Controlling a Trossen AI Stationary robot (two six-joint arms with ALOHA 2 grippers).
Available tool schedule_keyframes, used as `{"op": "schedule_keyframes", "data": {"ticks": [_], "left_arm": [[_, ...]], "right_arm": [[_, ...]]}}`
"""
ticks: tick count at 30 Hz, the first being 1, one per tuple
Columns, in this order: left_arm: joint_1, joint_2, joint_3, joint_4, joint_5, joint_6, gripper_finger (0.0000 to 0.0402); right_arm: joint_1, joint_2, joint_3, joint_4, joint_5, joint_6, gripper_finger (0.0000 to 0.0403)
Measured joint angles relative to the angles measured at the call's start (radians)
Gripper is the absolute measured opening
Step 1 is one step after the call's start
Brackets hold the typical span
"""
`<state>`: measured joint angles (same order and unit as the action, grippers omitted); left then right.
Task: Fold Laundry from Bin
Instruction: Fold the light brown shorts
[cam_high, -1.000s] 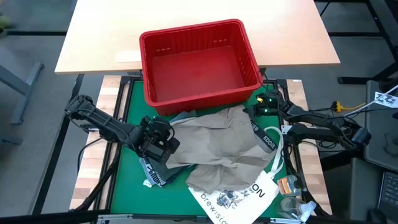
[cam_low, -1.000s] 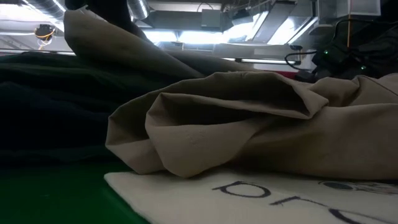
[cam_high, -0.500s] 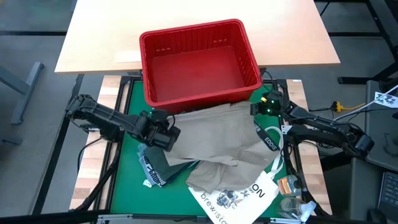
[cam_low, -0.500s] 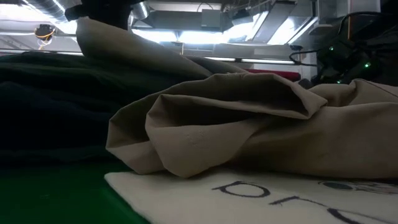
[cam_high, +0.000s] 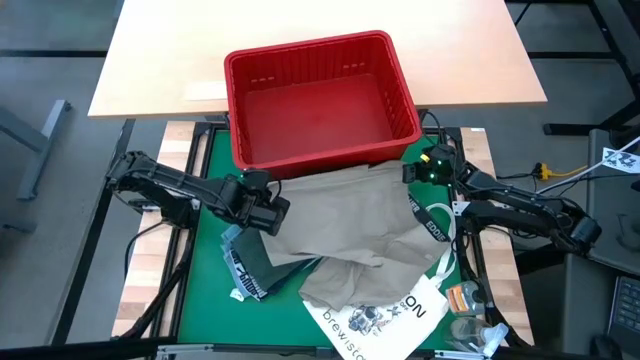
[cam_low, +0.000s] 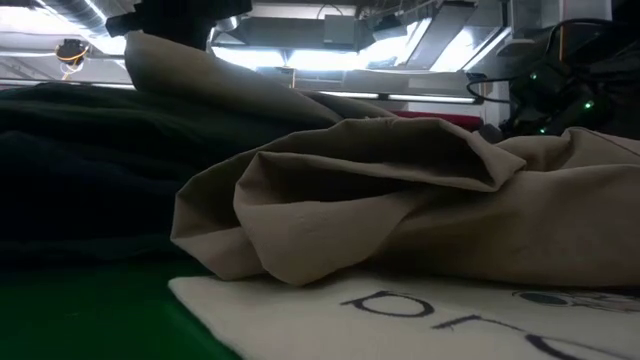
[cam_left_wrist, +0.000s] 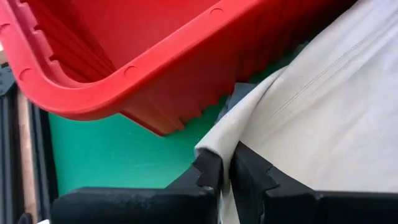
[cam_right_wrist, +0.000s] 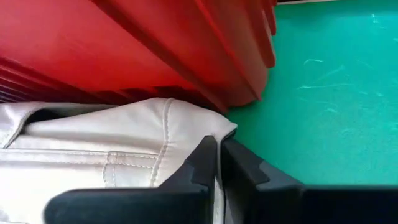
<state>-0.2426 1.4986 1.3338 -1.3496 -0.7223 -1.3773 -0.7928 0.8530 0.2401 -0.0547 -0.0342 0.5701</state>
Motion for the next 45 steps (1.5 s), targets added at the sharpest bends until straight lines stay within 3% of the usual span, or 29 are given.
{"op": "schedule_keyframes", "data": {"ticks": [5, 12, 19, 29, 38, 45], "left_arm": [[0.005, 0.0, 0.0, -0.012, 0.0, 0.001, 0.0051], [0.005, 0.0, 0.0, -0.01, 0.006, 0.03, 0.0088], [0.005, -0.007, -0.001, -0.034, 0.007, 0.116, 0.0095], [0.0, -0.05, -0.002, -0.062, 0.018, 0.124, 0.0095], [-0.06, -0.072, -0.001, -0.041, 0.115, 0.125, 0.0095], [-0.162, -0.075, -0.001, 0.079, 0.159, 0.132, 0.0095]], "right_arm": [[-0.001, 0.0, -0.001, -0.003, 0.02, 0.0, 0.0057], [0.0, 0.0, -0.001, -0.002, 0.033, -0.002, 0.0134], [0.0, -0.008, -0.001, -0.002, 0.03, -0.099, 0.0183], [0.0, -0.007, 0.136, -0.284, 0.026, -0.23, 0.0189], [0.0, -0.008, 0.291, -0.55, 0.023, -0.291, 0.0189], [0.001, -0.064, 0.368, -0.66, -0.096, -0.291, 0.0189]]}}
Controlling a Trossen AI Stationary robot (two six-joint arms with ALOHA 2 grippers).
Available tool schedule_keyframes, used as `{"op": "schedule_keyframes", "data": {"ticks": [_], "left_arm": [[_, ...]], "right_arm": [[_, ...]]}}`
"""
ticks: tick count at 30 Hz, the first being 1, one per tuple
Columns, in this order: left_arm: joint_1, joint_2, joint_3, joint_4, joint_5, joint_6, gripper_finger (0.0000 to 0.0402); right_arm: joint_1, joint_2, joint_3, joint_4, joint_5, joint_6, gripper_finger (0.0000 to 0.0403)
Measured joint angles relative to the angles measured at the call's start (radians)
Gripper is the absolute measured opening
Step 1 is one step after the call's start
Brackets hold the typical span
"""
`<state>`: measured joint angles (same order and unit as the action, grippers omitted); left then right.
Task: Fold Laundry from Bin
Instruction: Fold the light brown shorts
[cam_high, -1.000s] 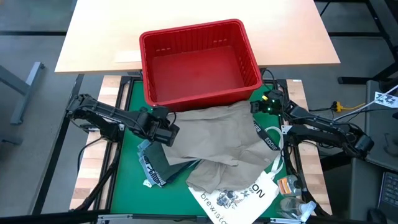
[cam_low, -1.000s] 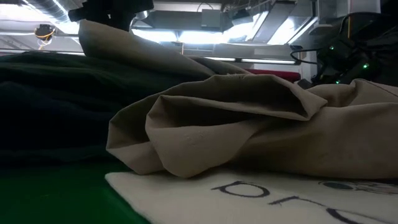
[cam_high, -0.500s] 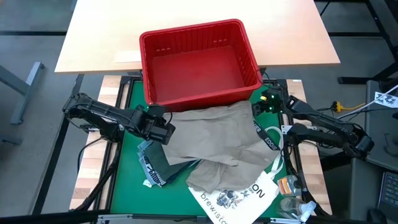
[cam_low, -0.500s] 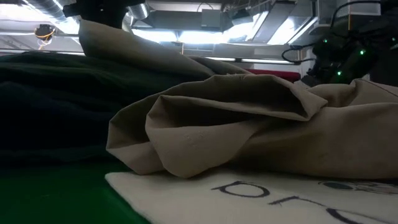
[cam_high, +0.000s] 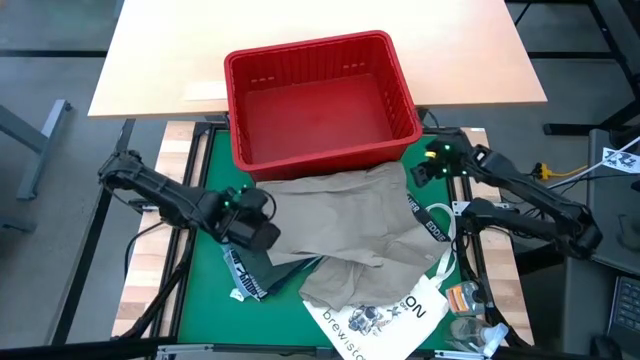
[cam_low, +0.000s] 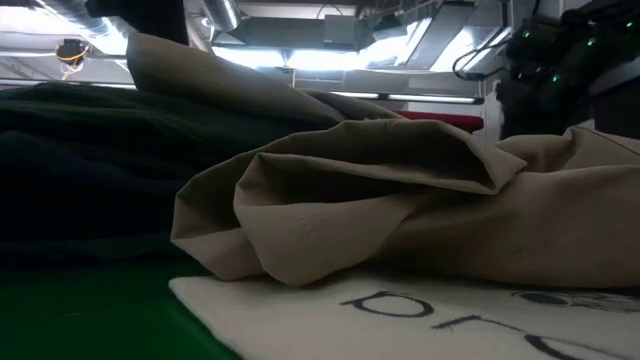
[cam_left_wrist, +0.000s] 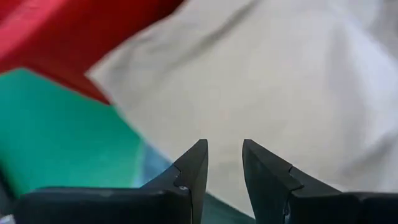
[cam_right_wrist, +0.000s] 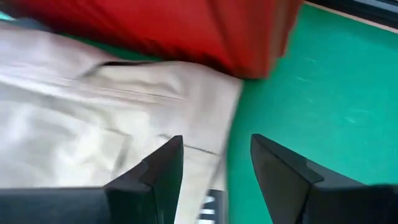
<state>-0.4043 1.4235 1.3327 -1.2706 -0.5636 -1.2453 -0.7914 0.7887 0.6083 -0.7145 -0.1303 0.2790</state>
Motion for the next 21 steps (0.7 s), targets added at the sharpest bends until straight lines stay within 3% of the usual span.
{"op": "schedule_keyframes", "data": {"ticks": [7, 11, 15, 21], "left_arm": [[-0.12, 0.0, 0.0, 0.209, -0.005, 0.001, 0.0095], [-0.181, 0.01, 0.0, 0.383, -0.11, 0.013, 0.0095], [-0.221, 0.07, 0.0, 0.572, -0.172, 0.114, 0.0095], [-0.231, 0.228, 0.001, 0.836, -0.121, 0.349, 0.0095]], "right_arm": [[0.0, -0.126, 0.002, 0.0, -0.16, 0.003, 0.0189], [0.0, -0.194, 0.002, 0.0, -0.216, 0.004, 0.0189], [0.0, -0.23, 0.002, 0.001, -0.26, 0.036, 0.0189], [0.0, -0.237, 0.002, 0.01, -0.325, 0.063, 0.0189]]}}
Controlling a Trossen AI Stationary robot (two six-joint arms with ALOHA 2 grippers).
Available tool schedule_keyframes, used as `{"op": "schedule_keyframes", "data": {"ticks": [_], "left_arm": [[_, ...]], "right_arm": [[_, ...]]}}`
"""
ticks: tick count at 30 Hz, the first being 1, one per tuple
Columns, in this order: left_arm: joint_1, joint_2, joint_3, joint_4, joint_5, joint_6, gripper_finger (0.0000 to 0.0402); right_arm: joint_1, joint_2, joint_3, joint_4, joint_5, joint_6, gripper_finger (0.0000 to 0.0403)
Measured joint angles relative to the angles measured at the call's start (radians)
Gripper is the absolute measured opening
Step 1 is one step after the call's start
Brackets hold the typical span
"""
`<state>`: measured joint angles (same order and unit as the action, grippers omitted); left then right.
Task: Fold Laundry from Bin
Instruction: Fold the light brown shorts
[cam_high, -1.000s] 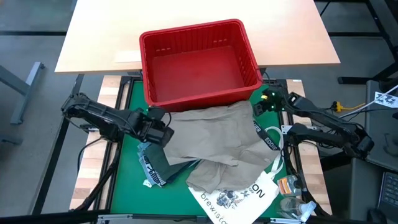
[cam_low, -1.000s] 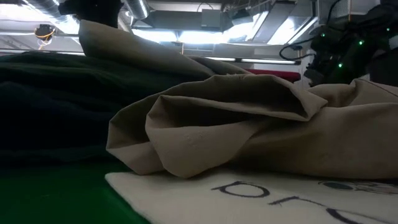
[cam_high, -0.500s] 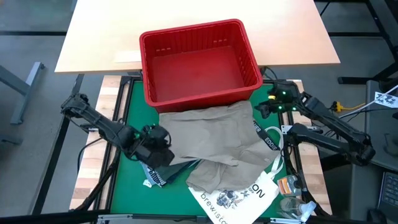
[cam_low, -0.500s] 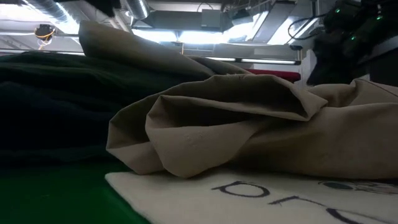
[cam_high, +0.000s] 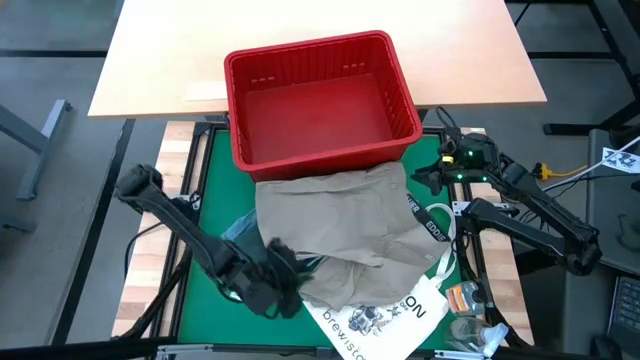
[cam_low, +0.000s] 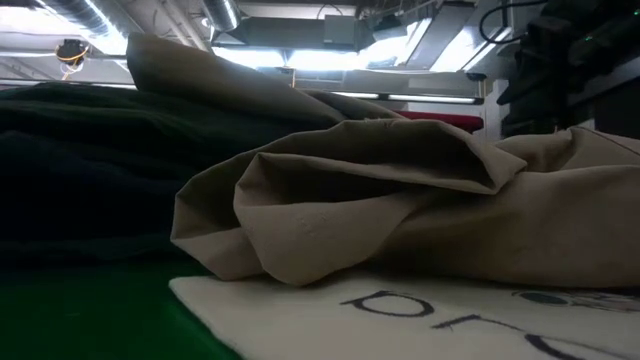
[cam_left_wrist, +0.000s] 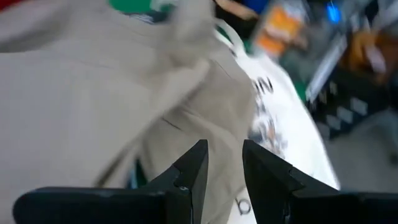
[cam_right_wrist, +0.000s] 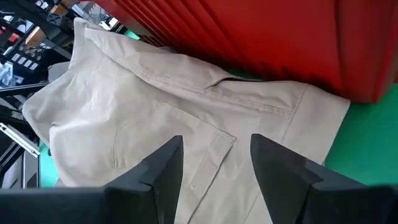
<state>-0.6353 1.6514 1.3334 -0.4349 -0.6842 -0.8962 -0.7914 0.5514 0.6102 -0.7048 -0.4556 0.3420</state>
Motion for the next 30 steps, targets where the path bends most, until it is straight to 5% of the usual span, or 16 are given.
{"op": "schedule_keyframes", "data": {"ticks": [7, 17, 22, 30], "left_arm": [[0.002, 0.174, 0.0, 0.185, 0.127, 0.328, 0.0095], [0.026, 0.289, 0.0, 0.382, 0.156, 0.49, 0.0123], [0.059, 0.291, 0.0, 0.379, 0.286, 0.492, 0.0137], [0.05, 0.293, 0.0, 0.332, 0.295, 0.676, 0.0138]], "right_arm": [[0.0, 0.0, 0.0, 0.0, -0.007, 0.001, 0.0189], [0.0, 0.0, 0.0, 0.0, -0.008, 0.001, 0.0189], [0.0, 0.0, 0.0, 0.0, -0.008, 0.022, 0.0189], [0.0, 0.0, 0.0, 0.0, -0.009, 0.021, 0.0189]]}}
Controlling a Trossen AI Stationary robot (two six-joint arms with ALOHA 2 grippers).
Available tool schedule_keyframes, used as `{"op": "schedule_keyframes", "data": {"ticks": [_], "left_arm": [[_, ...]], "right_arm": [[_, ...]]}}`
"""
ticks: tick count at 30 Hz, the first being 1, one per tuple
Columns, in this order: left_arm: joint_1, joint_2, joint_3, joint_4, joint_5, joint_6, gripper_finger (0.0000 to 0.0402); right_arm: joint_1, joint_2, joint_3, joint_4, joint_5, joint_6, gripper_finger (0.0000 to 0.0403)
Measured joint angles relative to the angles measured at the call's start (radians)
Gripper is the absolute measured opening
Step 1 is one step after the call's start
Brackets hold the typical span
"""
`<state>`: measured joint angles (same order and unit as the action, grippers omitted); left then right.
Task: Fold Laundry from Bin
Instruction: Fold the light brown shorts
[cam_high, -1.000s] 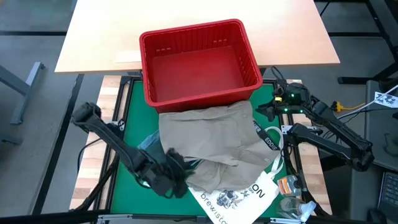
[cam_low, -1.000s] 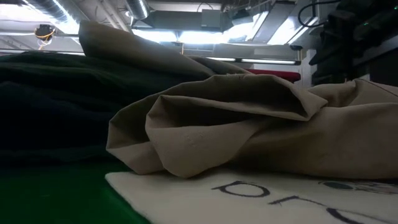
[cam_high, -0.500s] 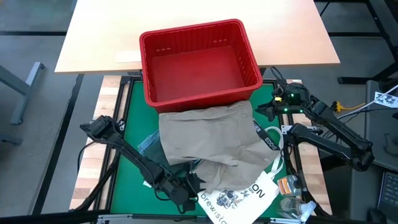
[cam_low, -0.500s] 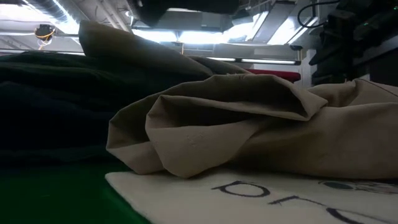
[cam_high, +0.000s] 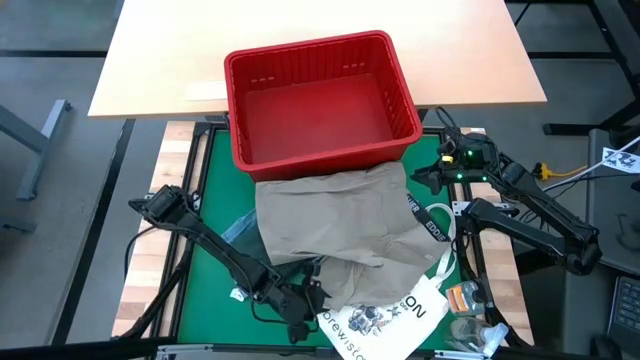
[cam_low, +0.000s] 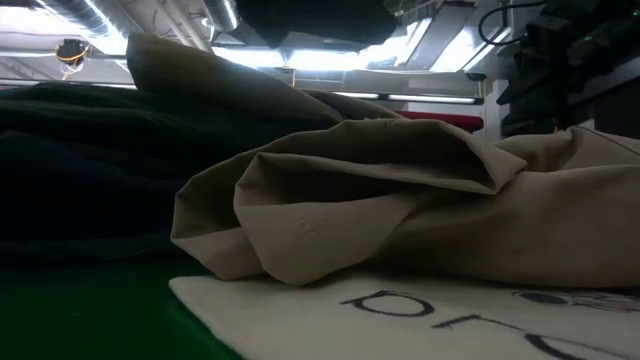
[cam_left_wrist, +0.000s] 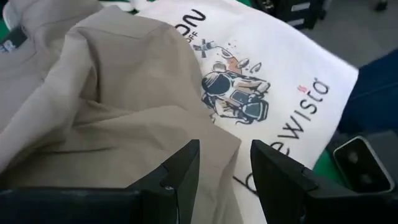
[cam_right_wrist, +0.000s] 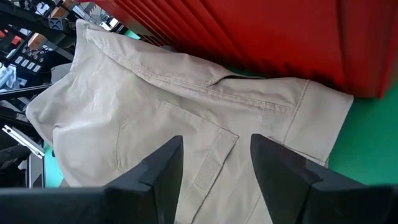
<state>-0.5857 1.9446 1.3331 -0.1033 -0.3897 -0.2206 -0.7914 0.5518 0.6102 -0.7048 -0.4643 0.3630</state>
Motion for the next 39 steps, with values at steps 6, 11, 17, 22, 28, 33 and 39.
{"op": "schedule_keyframes", "data": {"ticks": [6, 11, 17, 22, 28, 33, 39], "left_arm": [[-0.023, 0.056, 0.0, 0.01, -0.043, 0.119, 0.0137], [-0.038, 0.092, 0.0, 0.023, -0.155, 0.177, 0.0138], [-0.03, 0.112, 0.0, 0.031, -0.192, 0.182, 0.0139], [-0.015, 0.112, 0.0, 0.046, -0.207, 0.175, 0.0131], [-0.018, 0.11, 0.0, 0.105, -0.276, 0.123, 0.0051], [-0.026, 0.085, 0.0, 0.103, -0.311, -0.085, 0.0007], [-0.055, 0.001, 0.0, -0.02, -0.437, -0.231, 0.0002]], "right_arm": [[0.0, 0.0, 0.0, 0.0, 0.001, 0.0, 0.0189], [0.0, 0.0, 0.0, 0.0, 0.004, -0.001, 0.0189], [0.0, 0.0, 0.0, 0.002, 0.008, -0.001, 0.0189], [0.0, 0.0, 0.0, 0.029, -0.015, -0.001, 0.0189], [0.001, 0.0, 0.0, 0.147, -0.082, 0.028, 0.0189], [0.094, 0.0, 0.0, 0.291, -0.045, 0.076, 0.0189], [0.34, 0.03, 0.0, 0.458, 0.076, 0.117, 0.0189]]}}
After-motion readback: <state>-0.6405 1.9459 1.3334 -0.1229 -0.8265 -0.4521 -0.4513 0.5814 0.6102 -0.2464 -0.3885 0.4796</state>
